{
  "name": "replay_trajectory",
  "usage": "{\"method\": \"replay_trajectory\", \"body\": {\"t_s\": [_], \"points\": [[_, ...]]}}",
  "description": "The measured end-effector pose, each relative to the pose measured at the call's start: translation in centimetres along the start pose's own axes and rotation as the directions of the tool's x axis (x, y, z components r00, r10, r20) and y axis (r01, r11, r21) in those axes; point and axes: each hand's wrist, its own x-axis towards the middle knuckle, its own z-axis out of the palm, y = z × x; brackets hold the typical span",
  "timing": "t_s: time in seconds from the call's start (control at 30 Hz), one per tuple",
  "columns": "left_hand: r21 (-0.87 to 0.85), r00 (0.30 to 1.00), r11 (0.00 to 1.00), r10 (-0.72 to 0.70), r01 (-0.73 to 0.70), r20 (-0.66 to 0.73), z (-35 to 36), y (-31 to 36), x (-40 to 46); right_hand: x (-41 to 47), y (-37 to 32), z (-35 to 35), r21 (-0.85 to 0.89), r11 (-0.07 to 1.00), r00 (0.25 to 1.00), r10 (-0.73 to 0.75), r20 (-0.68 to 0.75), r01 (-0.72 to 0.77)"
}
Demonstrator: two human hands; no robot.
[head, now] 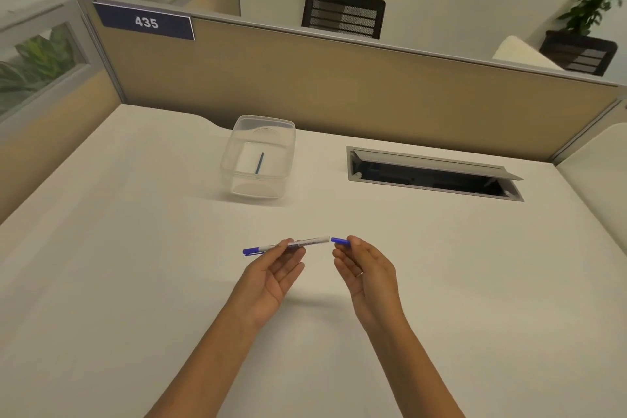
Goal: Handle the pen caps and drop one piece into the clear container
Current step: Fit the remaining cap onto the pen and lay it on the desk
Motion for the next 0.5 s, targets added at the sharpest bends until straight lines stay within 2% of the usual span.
{"method": "replay_trajectory", "body": {"t_s": [0.5], "points": [[-0.006, 0.998, 1.0, 0.026, -0.026, 0.063, 3.0, 0.2, -3.3, -2.6, -2.4, 0.6, -0.043, 0.983, 0.983, -0.178, -0.053, 0.176]]}}
